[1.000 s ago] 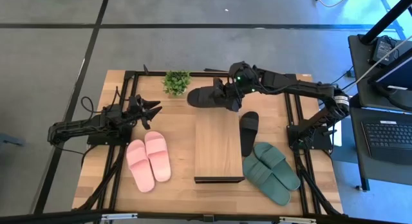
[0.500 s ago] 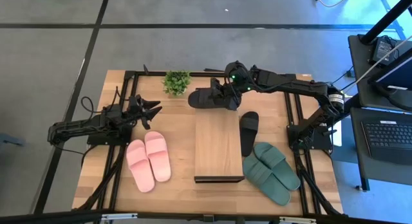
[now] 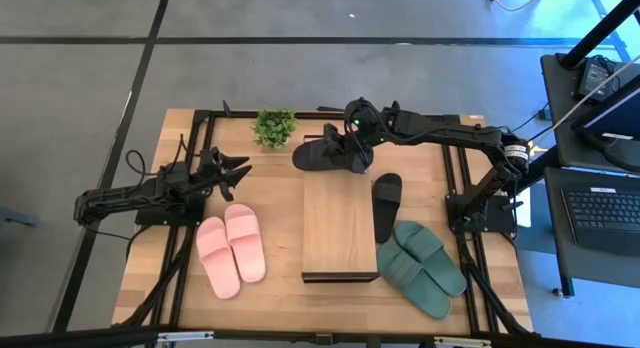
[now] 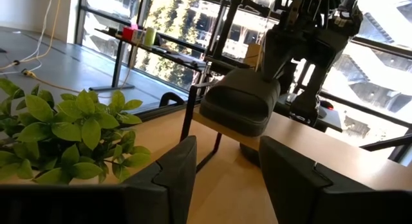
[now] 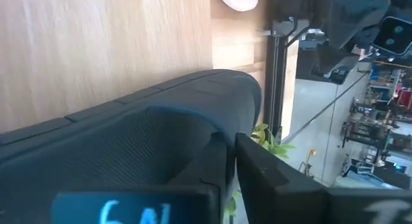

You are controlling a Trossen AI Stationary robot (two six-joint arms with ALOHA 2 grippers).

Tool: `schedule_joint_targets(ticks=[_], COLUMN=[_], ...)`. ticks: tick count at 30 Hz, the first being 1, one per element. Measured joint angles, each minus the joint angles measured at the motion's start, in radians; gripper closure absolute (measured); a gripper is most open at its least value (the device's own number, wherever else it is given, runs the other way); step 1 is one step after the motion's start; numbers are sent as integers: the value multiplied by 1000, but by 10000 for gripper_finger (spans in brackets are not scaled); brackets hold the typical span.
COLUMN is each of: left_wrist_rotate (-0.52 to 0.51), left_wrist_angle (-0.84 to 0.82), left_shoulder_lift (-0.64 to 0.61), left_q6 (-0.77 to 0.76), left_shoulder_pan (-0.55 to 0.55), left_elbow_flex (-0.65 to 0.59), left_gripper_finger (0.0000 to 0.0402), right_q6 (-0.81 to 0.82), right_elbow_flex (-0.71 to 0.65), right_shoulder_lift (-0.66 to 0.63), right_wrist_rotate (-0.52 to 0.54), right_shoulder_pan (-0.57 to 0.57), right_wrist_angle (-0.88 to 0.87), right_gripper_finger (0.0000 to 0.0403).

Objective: Pick and place slides into the shelf
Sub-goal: Put the right black slide on the shelf, then put the black slide on the shelf

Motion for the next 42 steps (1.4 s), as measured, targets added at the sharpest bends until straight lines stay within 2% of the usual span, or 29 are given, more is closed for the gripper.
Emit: schedule_joint_targets(ticks=[13, 25, 33, 36, 39, 42], left_wrist_rotate=[-1, -3, -34, -34, -34, -34], left_wrist_angle=[0, 1, 5, 5, 5, 5], left_shoulder_lift=[0, 0, 0, 0, 0, 0], left_q6=[45, 44, 45, 45, 45, 45], left_shoulder_pan=[0, 0, 0, 0, 0, 0], left_elbow_flex=[0, 0, 0, 0, 0, 0], left_gripper_finger=[240, 240, 240, 240, 240, 240], right_q6=[76, 77, 110, 128, 131, 151], right_elbow_flex=[1, 1, 1, 1, 1, 1], right_shoulder_lift=[0, 0, 0, 0, -12, -41], right_wrist_rotate=[0, 32, 39, 72, 120, 123], right_shoulder_pan=[0, 0, 0, 0, -1, -1], right_wrist_angle=[-60, -64, -72, -74, -83, -106], right_gripper_finger=[355, 347, 280, 256, 243, 239])
